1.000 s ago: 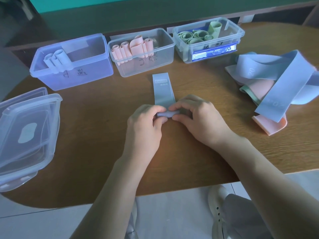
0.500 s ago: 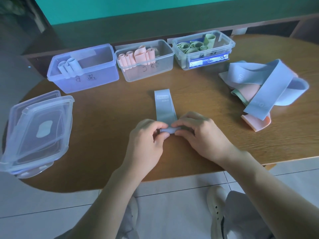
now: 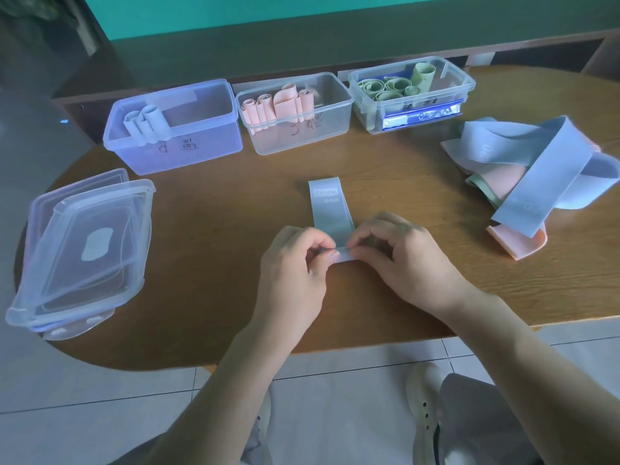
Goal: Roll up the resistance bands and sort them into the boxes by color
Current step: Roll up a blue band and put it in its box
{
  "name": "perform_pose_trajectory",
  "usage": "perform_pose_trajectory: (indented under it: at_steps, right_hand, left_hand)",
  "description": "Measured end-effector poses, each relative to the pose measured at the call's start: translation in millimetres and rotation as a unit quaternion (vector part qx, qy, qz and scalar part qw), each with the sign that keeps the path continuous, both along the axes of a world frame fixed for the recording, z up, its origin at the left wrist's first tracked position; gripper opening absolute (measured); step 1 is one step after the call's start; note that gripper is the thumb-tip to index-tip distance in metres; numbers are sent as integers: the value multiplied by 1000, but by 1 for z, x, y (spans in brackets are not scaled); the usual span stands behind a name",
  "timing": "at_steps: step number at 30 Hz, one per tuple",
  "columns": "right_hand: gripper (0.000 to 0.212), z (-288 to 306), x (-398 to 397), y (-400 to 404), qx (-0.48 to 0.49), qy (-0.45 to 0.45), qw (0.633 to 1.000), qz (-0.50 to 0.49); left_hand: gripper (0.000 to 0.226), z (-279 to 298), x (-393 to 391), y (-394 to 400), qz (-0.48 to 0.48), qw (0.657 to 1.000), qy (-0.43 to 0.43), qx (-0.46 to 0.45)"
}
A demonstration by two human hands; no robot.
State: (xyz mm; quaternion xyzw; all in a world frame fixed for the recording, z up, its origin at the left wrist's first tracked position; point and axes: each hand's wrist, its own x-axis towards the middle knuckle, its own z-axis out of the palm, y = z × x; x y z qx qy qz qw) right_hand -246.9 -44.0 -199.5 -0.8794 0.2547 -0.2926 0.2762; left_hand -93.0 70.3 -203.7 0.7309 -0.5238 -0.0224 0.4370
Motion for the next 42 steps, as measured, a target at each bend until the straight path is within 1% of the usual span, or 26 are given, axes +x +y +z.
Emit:
perform_pose_trajectory:
  at_steps: [3, 5, 6, 8, 15, 20, 24, 28, 29, 33, 36, 40, 42]
  right_hand:
    - [10, 1, 1, -5, -15, 15, 1000, -3]
    - [8, 0, 3, -7, -23, 19, 999, -9]
    - [6, -2, 4, -8, -29, 19, 999, -13]
    - [5, -4, 6, -10, -35, 20, 999, -18]
    - [8, -5, 7, -14, -45, -12, 999, -5]
    - [20, -2, 4, -18, -36, 15, 999, 4]
    - [19, -2, 7, -21, -40, 22, 999, -8]
    - [19, -2, 10, -24, -38, 24, 999, -12]
    - [19, -2, 11, -24, -39, 24, 999, -15]
    - [19, -5, 15, -22, -57, 1, 998, -35]
    - [14, -5, 15, -20, -61, -15, 998, -23]
    - [23, -4, 15, -23, -38, 10, 999, -15]
    - [24, -4, 15, -24, -33, 17, 999, -23]
  left_hand:
    - [11, 0, 1, -1, -17, 999, -36, -17]
    - [7, 0, 3, -2, -27, 998, -47, -17]
    - [8, 1, 4, -2, -26, 998, -47, -11]
    - [17, 0, 6, -2, -19, 999, -48, 0]
    - [15, -5, 15, -12, -8, 999, -43, 1]
    - [16, -7, 18, -17, 1, 998, -55, 5]
    - [10, -5, 12, -18, 8, 998, -47, -31]
    - [4, -4, 10, -19, -4, 996, -81, -37]
    - [5, -4, 11, -19, -4, 996, -85, -31]
    - [21, -4, 13, -19, -2, 996, -86, -2]
    - [21, -8, 17, -23, -6, 997, -83, 0]
    - [22, -8, 18, -27, 12, 997, -72, 6]
    - [22, -8, 18, -29, 27, 997, -71, 4]
